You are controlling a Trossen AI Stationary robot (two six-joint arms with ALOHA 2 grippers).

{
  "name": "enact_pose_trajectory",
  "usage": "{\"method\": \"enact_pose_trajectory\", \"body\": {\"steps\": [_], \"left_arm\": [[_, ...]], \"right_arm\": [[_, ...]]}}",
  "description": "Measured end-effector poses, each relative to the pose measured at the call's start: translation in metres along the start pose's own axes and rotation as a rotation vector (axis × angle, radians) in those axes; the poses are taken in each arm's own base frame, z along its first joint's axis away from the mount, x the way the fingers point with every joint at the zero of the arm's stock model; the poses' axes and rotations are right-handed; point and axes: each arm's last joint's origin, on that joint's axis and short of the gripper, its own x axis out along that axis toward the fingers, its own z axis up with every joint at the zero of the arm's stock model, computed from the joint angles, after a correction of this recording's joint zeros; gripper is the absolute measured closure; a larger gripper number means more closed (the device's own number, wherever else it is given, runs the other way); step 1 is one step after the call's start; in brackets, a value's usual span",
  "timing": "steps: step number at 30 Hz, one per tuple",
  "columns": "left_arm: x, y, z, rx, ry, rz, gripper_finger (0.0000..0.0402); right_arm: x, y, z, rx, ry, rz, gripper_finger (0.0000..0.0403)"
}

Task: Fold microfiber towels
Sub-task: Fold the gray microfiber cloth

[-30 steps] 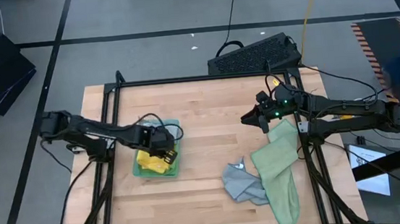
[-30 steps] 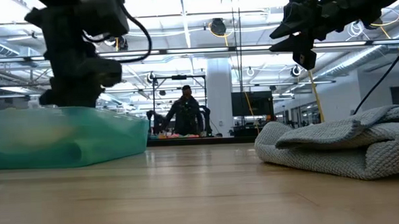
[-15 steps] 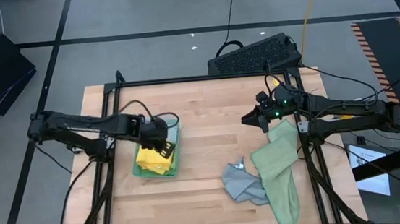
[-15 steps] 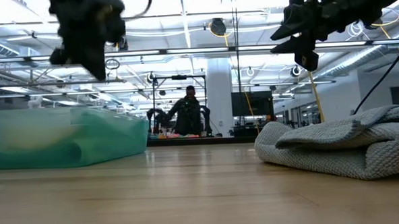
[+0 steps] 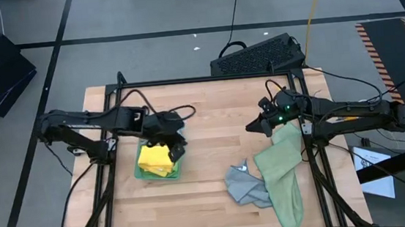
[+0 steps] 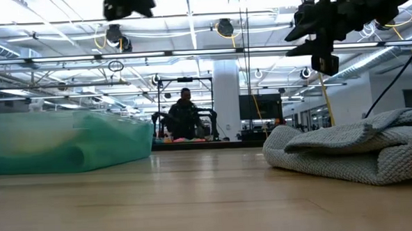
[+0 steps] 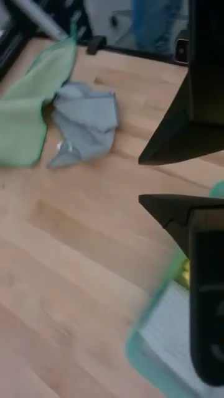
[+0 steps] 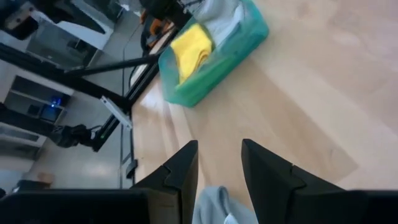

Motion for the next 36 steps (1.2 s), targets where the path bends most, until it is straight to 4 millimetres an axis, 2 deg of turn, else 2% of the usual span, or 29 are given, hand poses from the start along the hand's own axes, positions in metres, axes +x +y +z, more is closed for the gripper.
{"method": "enact_pose_trajectory", "body": {"steps": [5, 8, 12, 15, 20, 27, 32, 36], "left_arm": [[0.019, -0.02, 0.026, 0.116, 0.033, -0.052, 0.0293], [0.035, -0.034, 0.042, 0.13, 0.045, -0.088, 0.0274], [0.069, -0.053, 0.054, 0.149, 0.068, -0.102, 0.0243], [0.097, -0.066, 0.059, 0.165, 0.092, -0.104, 0.0214], [0.145, -0.08, 0.061, 0.14, 0.143, -0.086, 0.016], [0.192, -0.088, 0.053, 0.104, 0.182, -0.07, 0.0103], [0.222, -0.089, 0.043, 0.167, 0.2, -0.077, 0.0097], [0.252, -0.083, 0.035, 0.164, 0.247, -0.108, 0.0111]], "right_arm": [[0.003, 0.004, -0.011, -0.006, 0.084, 0.008, 0.0289], [0.002, 0.001, -0.023, -0.014, 0.23, 0.012, 0.0289], [-0.002, -0.004, -0.041, 0.001, 0.424, -0.029, 0.0289], [-0.005, -0.002, -0.049, -0.013, 0.481, -0.044, 0.0289], [-0.006, 0.004, -0.055, -0.061, 0.508, -0.014, 0.0289], [-0.006, 0.008, -0.06, -0.072, 0.542, 0.002, 0.0289], [-0.007, 0.012, -0.066, -0.103, 0.568, 0.028, 0.0289], [-0.009, 0.016, -0.069, -0.108, 0.585, 0.045, 0.0289]]}}
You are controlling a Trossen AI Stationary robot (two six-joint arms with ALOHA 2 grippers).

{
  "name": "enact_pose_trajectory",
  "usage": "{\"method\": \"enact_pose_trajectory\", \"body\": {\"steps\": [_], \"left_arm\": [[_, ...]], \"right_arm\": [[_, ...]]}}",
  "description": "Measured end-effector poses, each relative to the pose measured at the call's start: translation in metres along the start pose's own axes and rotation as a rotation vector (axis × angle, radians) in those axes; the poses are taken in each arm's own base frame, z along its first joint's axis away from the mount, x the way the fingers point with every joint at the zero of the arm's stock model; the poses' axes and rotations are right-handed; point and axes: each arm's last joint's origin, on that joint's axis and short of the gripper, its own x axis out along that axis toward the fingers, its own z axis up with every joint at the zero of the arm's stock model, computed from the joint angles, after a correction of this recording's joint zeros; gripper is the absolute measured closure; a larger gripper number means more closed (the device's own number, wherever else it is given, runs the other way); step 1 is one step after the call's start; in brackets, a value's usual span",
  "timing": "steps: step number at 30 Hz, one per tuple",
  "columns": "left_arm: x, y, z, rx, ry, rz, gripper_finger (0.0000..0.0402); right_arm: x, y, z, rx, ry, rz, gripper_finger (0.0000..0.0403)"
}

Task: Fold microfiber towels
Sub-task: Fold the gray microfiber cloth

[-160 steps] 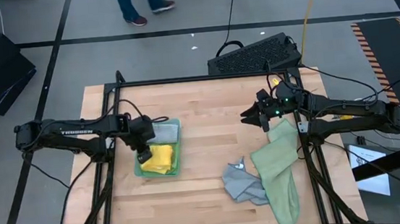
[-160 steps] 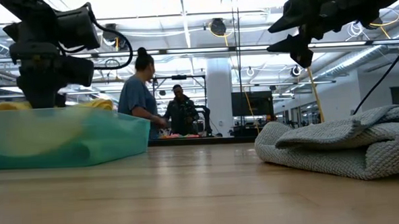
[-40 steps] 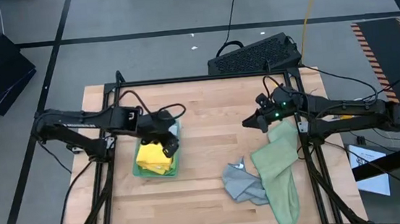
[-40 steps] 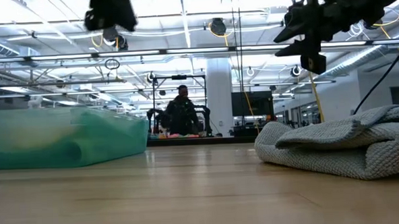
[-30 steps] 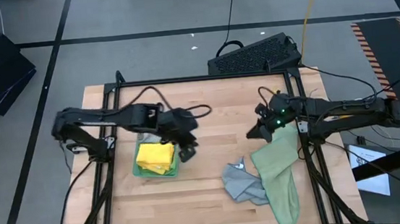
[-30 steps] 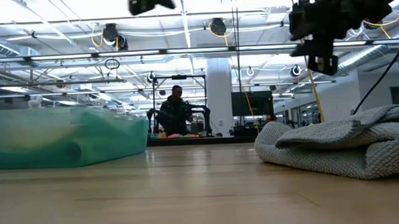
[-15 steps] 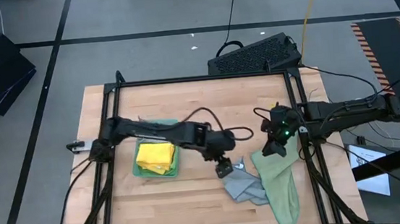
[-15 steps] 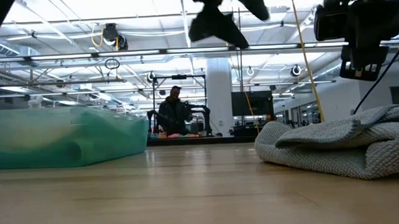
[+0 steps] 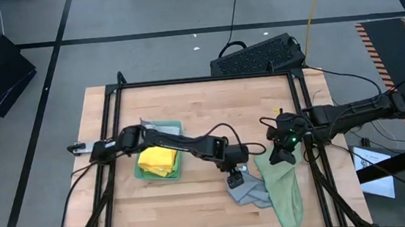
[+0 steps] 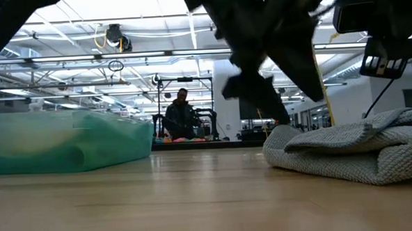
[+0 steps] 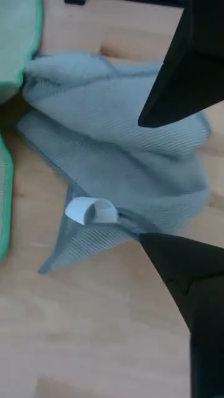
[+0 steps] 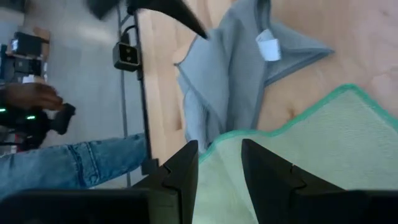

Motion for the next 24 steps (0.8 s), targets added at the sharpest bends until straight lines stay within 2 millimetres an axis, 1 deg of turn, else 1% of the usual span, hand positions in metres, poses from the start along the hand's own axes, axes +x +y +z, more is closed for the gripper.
{"method": "enact_pose_trajectory", "body": {"steps": [2, 4, 7, 10, 11, 12, 14, 16, 18, 22, 24], "left_arm": [[0.013, 0.002, 0.001, 0.024, 0.011, -0.056, 0.0133], [0.023, 0.002, 0.0, 0.066, 0.029, -0.131, 0.0173], [0.039, 0.003, -0.004, 0.072, 0.057, -0.185, 0.0255], [0.039, 0.004, -0.003, 0.025, 0.061, -0.187, 0.0356], [0.036, 0.004, -0.001, 0.008, 0.051, -0.189, 0.0377], [0.033, 0.004, 0.0, -0.018, 0.045, -0.186, 0.0386], [0.024, 0.002, 0.003, -0.06, 0.02, -0.169, 0.0387], [0.009, -0.003, 0.007, -0.077, -0.021, -0.151, 0.0392], [-0.012, -0.012, 0.011, -0.087, -0.084, -0.138, 0.0398], [-0.063, -0.029, 0.017, -0.086, -0.233, -0.099, 0.0399], [-0.086, -0.034, 0.018, -0.085, -0.292, -0.076, 0.0399]], "right_arm": [[0.0, 0.002, -0.002, -0.013, 0.006, 0.01, 0.0289], [0.001, 0.004, -0.003, -0.023, 0.015, 0.016, 0.0289], [0.001, 0.006, -0.005, -0.017, 0.021, 0.024, 0.0289], [0.001, 0.009, -0.008, -0.031, 0.029, 0.033, 0.0289], [0.0, 0.01, -0.009, -0.038, 0.029, 0.035, 0.0289], [0.0, 0.01, -0.009, -0.045, 0.02, 0.025, 0.0289], [0.001, 0.01, -0.009, -0.054, -0.01, -0.008, 0.0289], [0.001, 0.01, -0.009, -0.058, -0.04, -0.043, 0.0289], [0.001, 0.011, -0.007, -0.067, -0.076, -0.055, 0.0289], [0.001, 0.013, -0.003, -0.084, -0.128, -0.041, 0.0289], [0.0, 0.016, 0.0, -0.098, -0.158, -0.023, 0.0289]]}}
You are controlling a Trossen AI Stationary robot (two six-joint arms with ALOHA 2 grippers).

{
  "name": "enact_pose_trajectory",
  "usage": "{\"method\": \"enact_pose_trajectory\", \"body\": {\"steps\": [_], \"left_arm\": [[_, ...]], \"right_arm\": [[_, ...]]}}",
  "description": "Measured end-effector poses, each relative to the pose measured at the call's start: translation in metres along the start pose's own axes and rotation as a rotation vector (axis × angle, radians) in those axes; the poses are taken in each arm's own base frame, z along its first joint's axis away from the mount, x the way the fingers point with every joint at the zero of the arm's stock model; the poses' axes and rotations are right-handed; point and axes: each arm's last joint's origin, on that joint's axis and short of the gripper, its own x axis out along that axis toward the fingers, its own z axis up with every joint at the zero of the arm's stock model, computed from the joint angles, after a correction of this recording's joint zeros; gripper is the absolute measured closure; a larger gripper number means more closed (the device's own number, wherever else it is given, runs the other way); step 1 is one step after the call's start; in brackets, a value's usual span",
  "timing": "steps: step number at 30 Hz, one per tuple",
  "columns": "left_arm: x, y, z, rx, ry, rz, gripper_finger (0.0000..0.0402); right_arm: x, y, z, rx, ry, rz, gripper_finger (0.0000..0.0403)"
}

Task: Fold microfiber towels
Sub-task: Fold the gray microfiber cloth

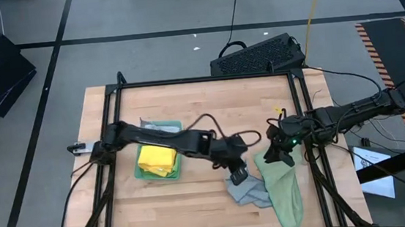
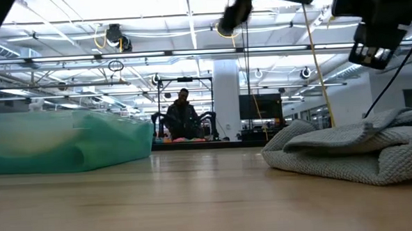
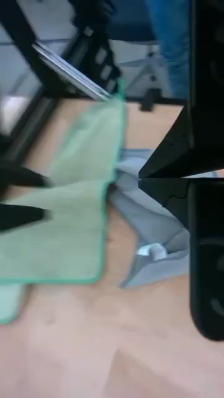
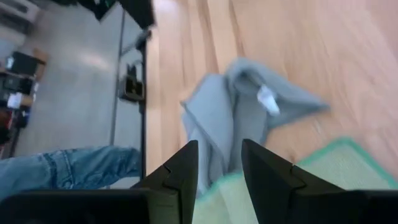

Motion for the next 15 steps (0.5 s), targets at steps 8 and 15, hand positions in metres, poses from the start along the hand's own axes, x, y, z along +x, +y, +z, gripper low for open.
{"method": "enact_pose_trajectory", "body": {"steps": [8, 15], "left_arm": [[-0.08, -0.019, 0.006, 0.075, -0.091, 0.083, 0.04], [-0.123, -0.025, 0.001, 0.167, -0.075, 0.091, 0.04]], "right_arm": [[-0.001, 0.005, 0.011, 0.06, -0.165, -0.012, 0.0289], [0.001, 0.01, 0.009, 0.204, -0.245, -0.044, 0.0289]]}}
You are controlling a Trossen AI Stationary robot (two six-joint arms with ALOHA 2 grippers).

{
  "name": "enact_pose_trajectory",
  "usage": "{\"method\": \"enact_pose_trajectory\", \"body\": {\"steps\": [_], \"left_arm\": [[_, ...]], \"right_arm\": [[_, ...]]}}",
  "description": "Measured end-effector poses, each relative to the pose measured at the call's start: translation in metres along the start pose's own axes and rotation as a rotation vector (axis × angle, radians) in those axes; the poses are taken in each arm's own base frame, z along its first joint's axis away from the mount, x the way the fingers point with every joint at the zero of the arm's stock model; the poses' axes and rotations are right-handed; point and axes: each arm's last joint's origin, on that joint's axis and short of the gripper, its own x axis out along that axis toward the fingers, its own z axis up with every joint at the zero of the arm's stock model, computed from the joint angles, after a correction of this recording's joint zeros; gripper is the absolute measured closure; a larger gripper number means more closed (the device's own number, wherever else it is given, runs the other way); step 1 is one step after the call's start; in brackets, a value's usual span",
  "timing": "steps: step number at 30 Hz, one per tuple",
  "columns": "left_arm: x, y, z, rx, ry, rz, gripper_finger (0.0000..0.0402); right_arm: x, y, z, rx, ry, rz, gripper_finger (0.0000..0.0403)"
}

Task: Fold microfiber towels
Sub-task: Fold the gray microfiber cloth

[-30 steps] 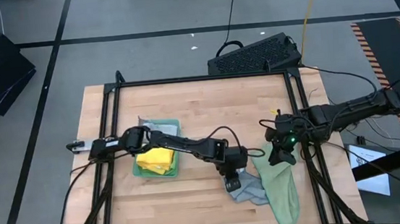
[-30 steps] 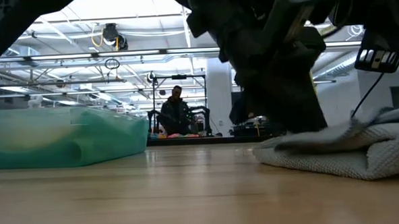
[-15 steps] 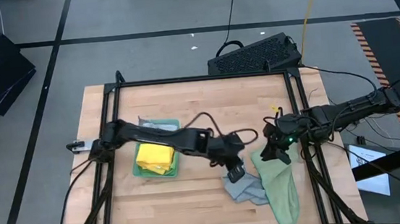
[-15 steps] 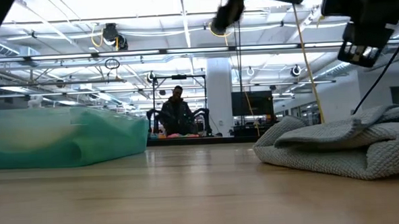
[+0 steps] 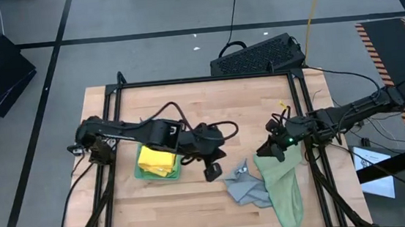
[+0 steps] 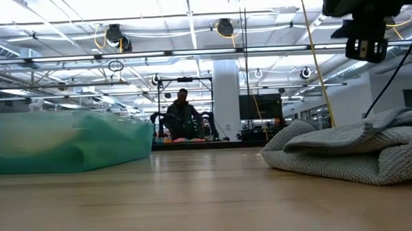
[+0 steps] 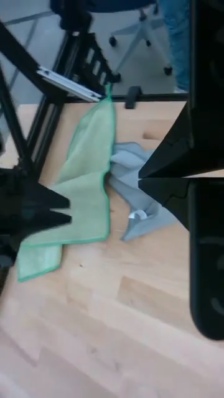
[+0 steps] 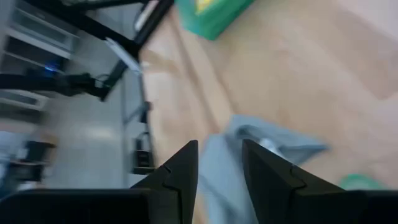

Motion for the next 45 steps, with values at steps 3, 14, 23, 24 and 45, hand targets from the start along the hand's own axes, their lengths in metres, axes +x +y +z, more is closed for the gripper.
{"method": "enact_pose_trajectory", "body": {"steps": [3, 14, 23, 24, 45], "left_arm": [[-0.011, 0.002, -0.003, 0.018, 0.036, 0.013, 0.04], [-0.019, -0.005, -0.017, 0.116, 0.125, 0.027, 0.0396], [-0.023, -0.014, -0.031, 0.184, 0.21, 0.03, 0.0396], [-0.023, -0.014, -0.032, 0.193, 0.217, 0.033, 0.0393], [-0.024, -0.008, -0.033, 0.058, 0.183, 0.183, 0.0378]], "right_arm": [[0.004, 0.008, -0.005, 0.027, 0.016, 0.052, 0.0289], [0.069, 0.005, -0.053, 0.049, 0.213, -0.166, 0.0241], [0.104, 0.001, -0.072, -0.085, 0.334, -0.108, 0.02], [0.105, -0.001, -0.075, -0.111, 0.337, -0.126, 0.0202], [0.081, 0.018, -0.045, -0.092, 0.203, 0.048, 0.0396]]}}
